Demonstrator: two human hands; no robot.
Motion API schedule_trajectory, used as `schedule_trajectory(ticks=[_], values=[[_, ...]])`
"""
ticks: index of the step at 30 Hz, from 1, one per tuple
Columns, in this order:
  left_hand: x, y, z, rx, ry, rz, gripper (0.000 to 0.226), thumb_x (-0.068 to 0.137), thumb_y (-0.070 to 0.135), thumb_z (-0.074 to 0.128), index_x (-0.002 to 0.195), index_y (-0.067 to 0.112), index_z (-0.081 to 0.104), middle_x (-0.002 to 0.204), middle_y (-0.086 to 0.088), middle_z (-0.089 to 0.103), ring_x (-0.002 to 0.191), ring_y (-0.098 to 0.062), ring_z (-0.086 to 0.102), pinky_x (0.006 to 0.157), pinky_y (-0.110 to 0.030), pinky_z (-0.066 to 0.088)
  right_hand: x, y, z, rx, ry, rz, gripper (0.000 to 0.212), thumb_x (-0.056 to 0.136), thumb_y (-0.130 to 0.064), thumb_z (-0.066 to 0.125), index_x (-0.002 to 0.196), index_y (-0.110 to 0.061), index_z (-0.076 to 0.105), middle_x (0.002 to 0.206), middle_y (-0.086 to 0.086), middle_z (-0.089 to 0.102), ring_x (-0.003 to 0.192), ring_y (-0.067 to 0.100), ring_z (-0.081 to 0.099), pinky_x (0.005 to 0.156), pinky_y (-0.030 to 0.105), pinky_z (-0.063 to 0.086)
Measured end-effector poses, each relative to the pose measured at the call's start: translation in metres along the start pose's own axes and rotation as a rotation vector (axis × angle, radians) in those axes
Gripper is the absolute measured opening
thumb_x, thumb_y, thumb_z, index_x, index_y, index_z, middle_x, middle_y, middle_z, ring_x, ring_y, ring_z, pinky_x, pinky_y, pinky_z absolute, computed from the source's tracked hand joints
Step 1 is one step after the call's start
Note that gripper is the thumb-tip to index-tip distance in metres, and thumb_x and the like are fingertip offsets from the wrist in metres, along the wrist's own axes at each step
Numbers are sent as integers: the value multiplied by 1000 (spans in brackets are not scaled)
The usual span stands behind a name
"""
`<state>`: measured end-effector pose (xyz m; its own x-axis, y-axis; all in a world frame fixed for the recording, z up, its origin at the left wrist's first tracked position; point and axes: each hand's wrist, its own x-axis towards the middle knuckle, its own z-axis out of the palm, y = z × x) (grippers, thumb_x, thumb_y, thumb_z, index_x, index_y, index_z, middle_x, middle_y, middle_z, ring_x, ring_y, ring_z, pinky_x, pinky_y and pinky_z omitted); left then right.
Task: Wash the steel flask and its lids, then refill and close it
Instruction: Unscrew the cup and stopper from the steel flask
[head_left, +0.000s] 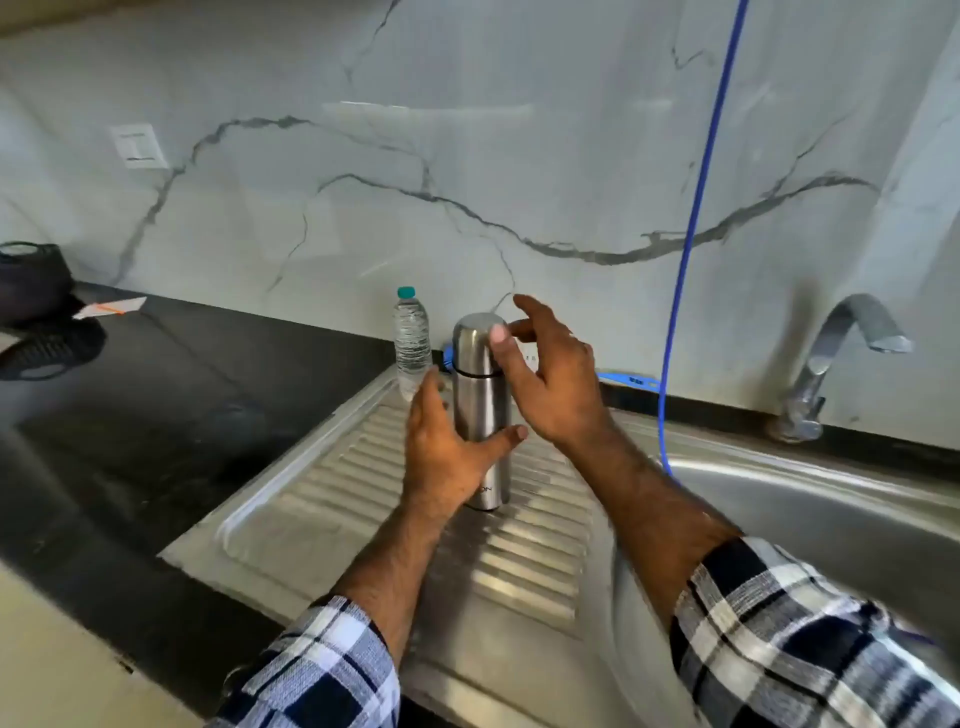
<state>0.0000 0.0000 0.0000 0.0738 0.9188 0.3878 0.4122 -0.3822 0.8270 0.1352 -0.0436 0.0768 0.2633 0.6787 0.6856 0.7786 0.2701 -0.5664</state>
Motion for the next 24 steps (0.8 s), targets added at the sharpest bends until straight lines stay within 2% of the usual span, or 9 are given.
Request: schedule_trajectory(ticks=[2, 4, 6, 8, 11, 13, 18, 21, 24], values=[[11, 4, 3, -153, -129, -50, 109, 53, 60, 99, 145, 33, 47, 127, 11, 70, 114, -9, 68, 98, -42, 61, 15, -5, 3, 105, -80, 34, 78, 86, -85, 54, 144, -31, 56, 107, -10, 75, 102, 13, 71, 95, 46, 57], [20, 6, 4, -205, -209, -90, 83, 57, 43, 103, 129, 31, 63, 110, 12, 77, 101, -6, 73, 92, -42, 64, 26, -12, 1, 51, -161, 5, 73, 81, -83, 66, 132, -31, 64, 107, -10, 76, 97, 12, 72, 92, 45, 60], [21, 8, 8, -218, -204, -106, 63, 60, 30, 103, 114, 27, 71, 100, 9, 79, 93, -7, 76, 86, -42, 65, 29, -10, -1, -14, -160, -6, 65, 80, -78, 72, 121, -28, 68, 102, -11, 76, 89, 9, 71, 84, 42, 62], [23, 13, 11, -187, -182, -73, 53, 62, 23, 102, 105, 28, 71, 93, 8, 79, 84, -3, 75, 78, -33, 65, 33, -8, -8, -38, -140, -1, 59, 80, -75, 74, 114, -27, 71, 96, -12, 75, 83, 7, 70, 77, 40, 63], [20, 45, 19, -150, -207, 1, 47, 62, 23, 101, 98, 28, 71, 85, 10, 78, 75, 1, 73, 66, -24, 60, 37, -6, -41, 48, -88, 66, 52, 81, -67, 81, 110, -25, 71, 92, -12, 74, 80, 3, 69, 75, 34, 62], [9, 73, 25, -117, -268, 50, 45, 59, 27, 99, 93, 28, 70, 80, 11, 76, 70, 0, 71, 63, -25, 61, 32, -1, -75, 103, -31, 110, 50, 79, -65, 84, 106, -26, 71, 88, -11, 73, 75, 0, 66, 72, 28, 59], [-38, 115, 52, 6, -310, 170, 55, 47, 55, 83, 92, 29, 67, 76, 12, 73, 67, -7, 70, 63, -33, 62, -19, 20, -154, 44, 142, 136, 50, 80, -73, 76, 105, -29, 74, 94, -9, 74, 87, 11, 70, 77, 35, 59], [-65, 124, 75, -28, -340, 147, 56, 44, 56, 80, 91, 29, 67, 77, 11, 72, 69, -10, 70, 65, -37, 62, -41, 30, -166, -22, 180, 159, 53, 78, -74, 77, 110, -32, 74, 98, -11, 72, 92, 9, 68, 80, 35, 58], [-67, 126, 81, 14, -382, 174, 55, 48, 52, 83, 95, 29, 67, 78, 12, 71, 69, -7, 69, 66, -36, 62, -43, 38, -175, 38, 129, 178, 40, 81, -58, 86, 99, -24, 76, 87, -5, 73, 83, 14, 69, 76, 41, 58]])
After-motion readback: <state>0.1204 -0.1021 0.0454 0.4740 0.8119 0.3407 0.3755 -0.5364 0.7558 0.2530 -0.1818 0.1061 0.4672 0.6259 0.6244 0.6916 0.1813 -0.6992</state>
